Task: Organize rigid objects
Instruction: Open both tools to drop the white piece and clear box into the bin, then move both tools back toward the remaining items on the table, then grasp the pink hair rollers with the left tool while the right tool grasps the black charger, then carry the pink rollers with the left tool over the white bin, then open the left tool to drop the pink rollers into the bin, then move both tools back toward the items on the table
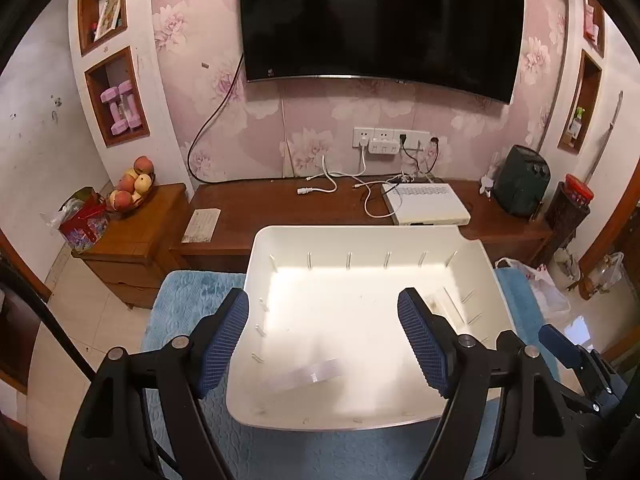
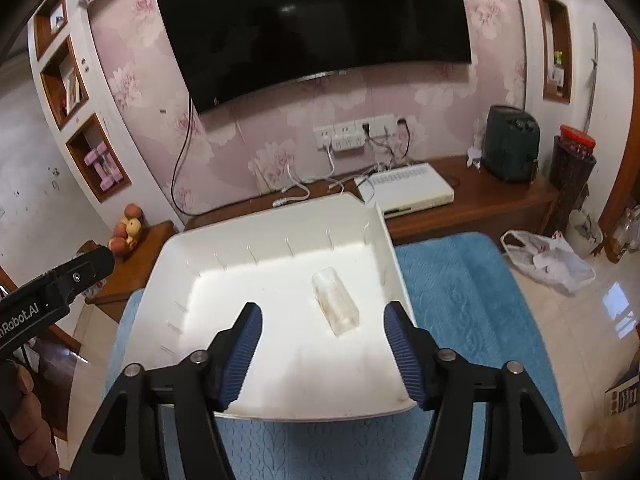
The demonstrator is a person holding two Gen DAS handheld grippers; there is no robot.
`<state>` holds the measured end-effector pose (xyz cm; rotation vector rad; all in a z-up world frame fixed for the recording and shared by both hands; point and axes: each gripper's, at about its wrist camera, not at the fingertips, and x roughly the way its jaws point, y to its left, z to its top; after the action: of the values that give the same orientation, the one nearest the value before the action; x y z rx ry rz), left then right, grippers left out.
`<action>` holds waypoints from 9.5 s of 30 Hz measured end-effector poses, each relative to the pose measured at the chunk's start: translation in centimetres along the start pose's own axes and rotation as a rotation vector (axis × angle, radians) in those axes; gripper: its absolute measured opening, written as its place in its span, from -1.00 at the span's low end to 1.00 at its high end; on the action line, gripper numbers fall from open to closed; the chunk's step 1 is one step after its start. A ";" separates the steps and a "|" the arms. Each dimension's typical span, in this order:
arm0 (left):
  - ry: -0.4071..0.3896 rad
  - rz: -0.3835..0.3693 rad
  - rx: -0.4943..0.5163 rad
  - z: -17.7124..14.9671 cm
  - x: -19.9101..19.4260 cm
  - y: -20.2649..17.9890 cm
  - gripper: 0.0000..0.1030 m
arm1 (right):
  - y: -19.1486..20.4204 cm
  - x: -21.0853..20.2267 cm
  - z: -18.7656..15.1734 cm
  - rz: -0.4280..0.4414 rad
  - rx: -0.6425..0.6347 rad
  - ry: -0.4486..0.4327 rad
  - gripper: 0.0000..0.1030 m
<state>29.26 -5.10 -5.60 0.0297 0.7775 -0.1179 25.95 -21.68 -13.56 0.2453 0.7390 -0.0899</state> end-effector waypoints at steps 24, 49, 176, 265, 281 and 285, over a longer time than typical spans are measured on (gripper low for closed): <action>-0.225 0.115 -0.008 -1.2 -16.2 -2.0 0.60 | -1.6 -15.7 1.4 0.091 -0.062 -0.222 0.60; -0.035 0.187 -0.208 -14.1 -21.7 0.9 0.64 | -6.7 -21.2 -4.6 0.205 0.017 -0.088 0.62; 0.772 -0.168 -0.283 -19.9 -6.8 15.7 -0.45 | -0.6 -15.9 -18.3 0.149 0.144 0.771 0.11; -0.035 -0.159 0.079 -1.8 -13.4 6.0 0.38 | 2.6 -21.6 -1.0 0.228 -0.046 -0.152 0.58; -0.060 -0.188 0.052 -8.1 -18.3 8.7 0.55 | 4.3 -29.8 -6.4 0.111 -0.136 -0.306 0.65; -0.024 -0.210 0.043 -9.6 -18.1 9.5 0.55 | 4.8 -30.9 -8.3 0.086 -0.154 -0.349 0.65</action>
<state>10.84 6.73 0.12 -0.0129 0.7531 -0.3342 -1.47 -15.13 2.32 0.1093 0.3846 0.0072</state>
